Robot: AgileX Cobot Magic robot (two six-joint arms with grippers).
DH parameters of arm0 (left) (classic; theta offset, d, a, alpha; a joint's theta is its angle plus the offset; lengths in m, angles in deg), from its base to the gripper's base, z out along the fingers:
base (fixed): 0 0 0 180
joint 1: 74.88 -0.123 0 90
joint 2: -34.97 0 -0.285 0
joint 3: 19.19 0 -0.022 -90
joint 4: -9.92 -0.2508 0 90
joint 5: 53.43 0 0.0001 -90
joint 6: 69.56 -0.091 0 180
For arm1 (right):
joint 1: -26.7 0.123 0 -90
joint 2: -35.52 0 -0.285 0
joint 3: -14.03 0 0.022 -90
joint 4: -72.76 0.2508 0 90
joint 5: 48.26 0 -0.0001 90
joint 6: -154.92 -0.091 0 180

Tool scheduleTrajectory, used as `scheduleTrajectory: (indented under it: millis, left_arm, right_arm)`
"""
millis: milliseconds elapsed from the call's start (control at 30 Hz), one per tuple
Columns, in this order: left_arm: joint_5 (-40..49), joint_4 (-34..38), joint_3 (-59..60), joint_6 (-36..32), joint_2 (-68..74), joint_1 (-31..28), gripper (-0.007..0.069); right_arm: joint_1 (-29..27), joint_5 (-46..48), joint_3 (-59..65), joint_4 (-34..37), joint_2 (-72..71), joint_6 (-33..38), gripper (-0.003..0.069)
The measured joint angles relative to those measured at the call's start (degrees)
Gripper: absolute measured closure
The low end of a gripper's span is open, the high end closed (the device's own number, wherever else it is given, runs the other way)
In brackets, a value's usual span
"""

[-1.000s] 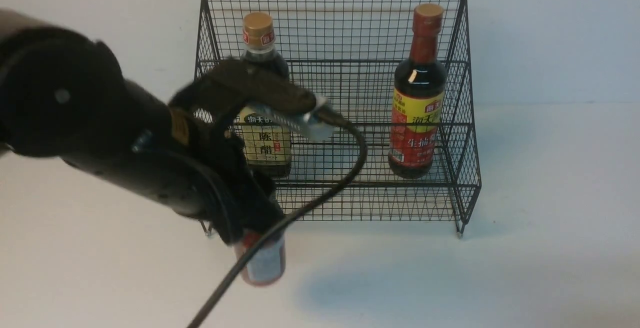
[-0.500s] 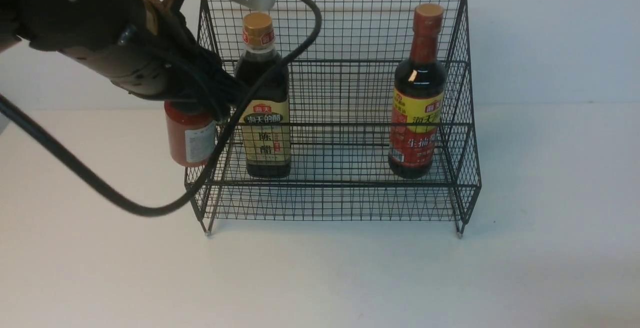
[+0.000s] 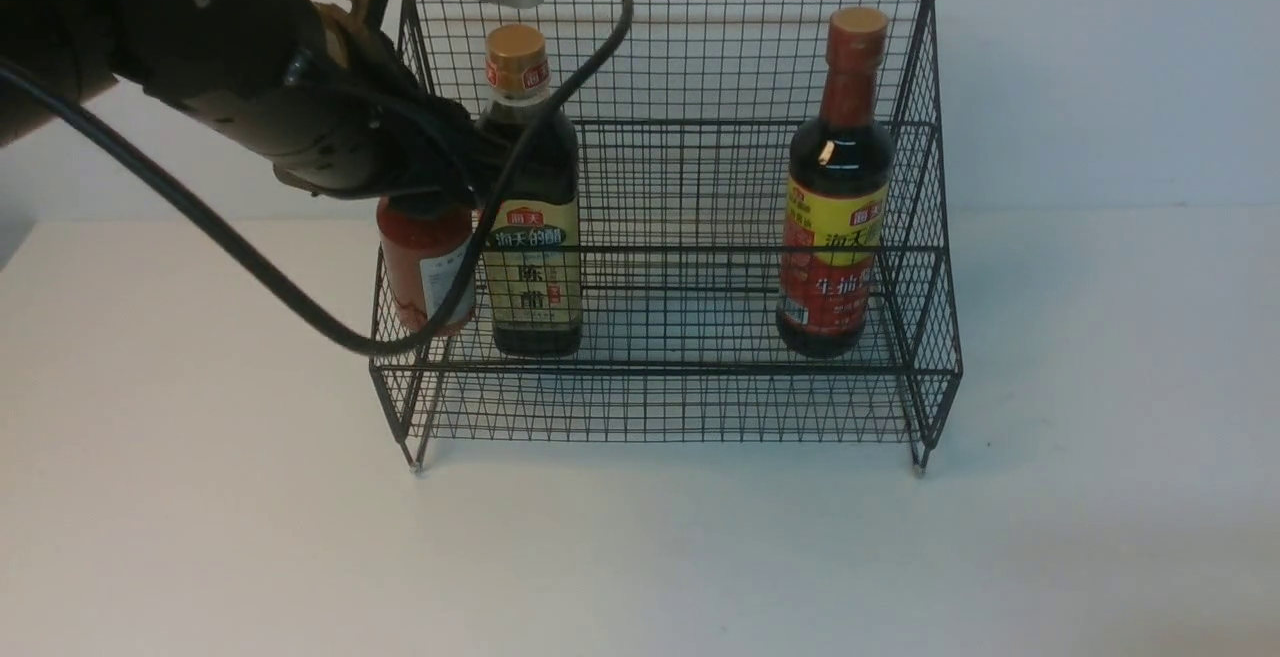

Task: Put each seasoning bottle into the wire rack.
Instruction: Use the left arm to put the condiment bottle back on the shelf

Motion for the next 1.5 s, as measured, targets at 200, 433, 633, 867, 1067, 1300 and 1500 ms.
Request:
scheduleTrajectory:
  millis: [200, 433, 633, 867, 1067, 1300, 1500]
  left_arm:
    - [-0.38, 2.23, 0.00, -0.07, 1.95, -1.37, 0.0335]
    - [-0.99, 8.63, 0.00, -3.83, 3.68, -4.08, 0.0335]
    - [-1.47, 13.61, 0.00, -5.30, 5.87, -5.31, 0.0335]
    - [-1.47, 14.06, 0.00, -5.35, 6.91, -5.36, 0.0335]
    - [-1.42, 13.93, -0.07, -5.35, 8.33, -5.36, 0.0335]
    - [-1.42, 13.77, -0.07, -5.35, 8.89, -5.36, 0.0335]
    - [-1.48, 13.45, -0.27, -5.35, 8.78, -5.36, 0.0265]
  right_arm:
    - [0.00, 0.00, 0.00, 0.00, 0.00, 0.00, 0.0673]
    - [0.00, 0.00, 0.00, 0.00, 0.00, 0.59, 0.0673]
    - [0.00, 0.00, 0.00, 0.00, 0.00, 0.59, 0.0673]
    - [0.00, 0.00, 0.00, 0.00, 0.00, 0.59, 0.0673]
    - [0.00, 0.00, 0.00, 0.00, 0.00, 0.66, 0.0673]
    - [0.00, 0.00, 0.00, 0.00, 0.00, 0.66, 0.0673]
    - [0.00, 0.00, 0.00, 0.00, 0.00, 0.66, 0.0673]
